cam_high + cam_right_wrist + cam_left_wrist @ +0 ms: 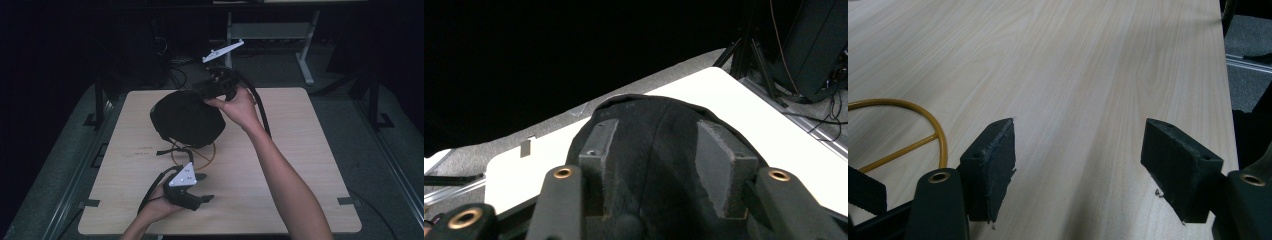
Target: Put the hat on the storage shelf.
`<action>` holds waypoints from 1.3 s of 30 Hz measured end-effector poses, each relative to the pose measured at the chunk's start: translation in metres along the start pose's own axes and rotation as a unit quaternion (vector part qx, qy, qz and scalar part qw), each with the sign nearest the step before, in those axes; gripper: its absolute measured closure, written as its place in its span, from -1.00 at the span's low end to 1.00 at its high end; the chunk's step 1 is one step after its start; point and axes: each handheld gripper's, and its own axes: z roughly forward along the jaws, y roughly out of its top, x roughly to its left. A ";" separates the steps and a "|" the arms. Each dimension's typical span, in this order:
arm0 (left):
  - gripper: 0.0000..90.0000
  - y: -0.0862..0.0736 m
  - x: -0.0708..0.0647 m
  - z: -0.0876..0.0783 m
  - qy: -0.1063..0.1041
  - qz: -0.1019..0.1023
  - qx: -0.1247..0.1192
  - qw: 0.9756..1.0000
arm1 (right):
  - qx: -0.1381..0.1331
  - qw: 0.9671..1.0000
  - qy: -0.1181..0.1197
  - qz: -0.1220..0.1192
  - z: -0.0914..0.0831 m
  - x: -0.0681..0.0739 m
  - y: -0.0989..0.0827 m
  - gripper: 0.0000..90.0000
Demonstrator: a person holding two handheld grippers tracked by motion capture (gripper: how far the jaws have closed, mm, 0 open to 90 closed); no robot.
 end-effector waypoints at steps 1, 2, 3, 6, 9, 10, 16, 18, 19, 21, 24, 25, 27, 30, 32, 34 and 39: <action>-0.35 0.000 0.000 0.000 0.000 0.000 0.000 1.000 | -0.003 1.000 0.001 0.002 -0.002 -0.001 -0.001 0.12; -0.35 0.000 0.000 0.000 0.000 -0.001 -0.002 1.000 | -0.003 1.000 0.001 0.002 -0.002 -0.001 -0.001 0.12; -0.36 0.000 0.000 0.000 0.001 -0.001 -0.002 1.000 | -0.003 1.000 -0.001 0.005 -0.005 -0.001 -0.003 0.10; -0.38 0.000 0.000 -0.001 0.001 -0.006 -0.004 1.000 | -0.008 1.000 -0.004 0.012 -0.012 -0.005 -0.007 0.08; -0.39 0.000 0.001 -0.002 0.002 -0.014 -0.008 1.000 | -0.011 1.000 -0.004 0.016 -0.016 -0.007 -0.008 0.05; -0.40 -0.001 0.002 -0.003 0.003 -0.014 -0.010 1.000 | -0.011 1.000 -0.003 0.019 -0.017 -0.007 -0.009 0.03; -0.43 -0.001 0.002 -0.003 0.007 -0.012 -0.008 1.000 | -0.005 1.000 -0.016 0.018 -0.027 -0.010 -0.013 -0.07; -0.43 -0.001 0.001 -0.003 0.008 -0.013 -0.012 1.000 | -0.007 1.000 -0.018 0.020 -0.031 -0.011 -0.015 -0.09; -0.43 -0.001 0.001 -0.003 0.008 -0.014 -0.013 1.000 | -0.007 1.000 -0.018 0.021 -0.033 -0.012 -0.016 -0.10; -0.43 -0.001 0.001 -0.003 0.008 -0.015 -0.014 1.000 | -0.007 0.999 -0.022 0.025 -0.037 -0.014 -0.019 -0.12; -0.43 -0.002 0.001 -0.003 0.011 -0.020 -0.016 1.000 | -0.010 0.999 -0.020 0.036 -0.043 -0.018 -0.024 -0.18; -0.43 -0.002 0.002 -0.003 0.012 -0.018 -0.019 1.000 | -0.011 0.999 -0.021 0.037 -0.045 -0.018 -0.026 -0.19; -0.43 -0.002 0.002 -0.003 0.012 -0.020 -0.023 0.999 | -0.010 0.999 -0.023 0.037 -0.047 -0.019 -0.027 -0.20; -0.43 -0.002 0.003 -0.004 0.012 -0.016 -0.021 1.000 | -0.010 0.999 -0.029 0.038 -0.052 -0.022 -0.033 -0.21; -0.43 -0.003 0.003 -0.005 0.014 -0.015 -0.017 1.000 | -0.011 0.998 -0.031 0.044 -0.057 -0.025 -0.036 -0.22; -0.43 -0.003 0.004 -0.006 0.017 -0.016 -0.020 1.000 | -0.017 0.998 -0.035 0.047 -0.063 -0.027 -0.041 -0.23; -0.44 -0.003 0.004 -0.007 0.018 -0.023 -0.024 0.999 | -0.017 0.998 -0.043 0.050 -0.071 -0.031 -0.045 -0.25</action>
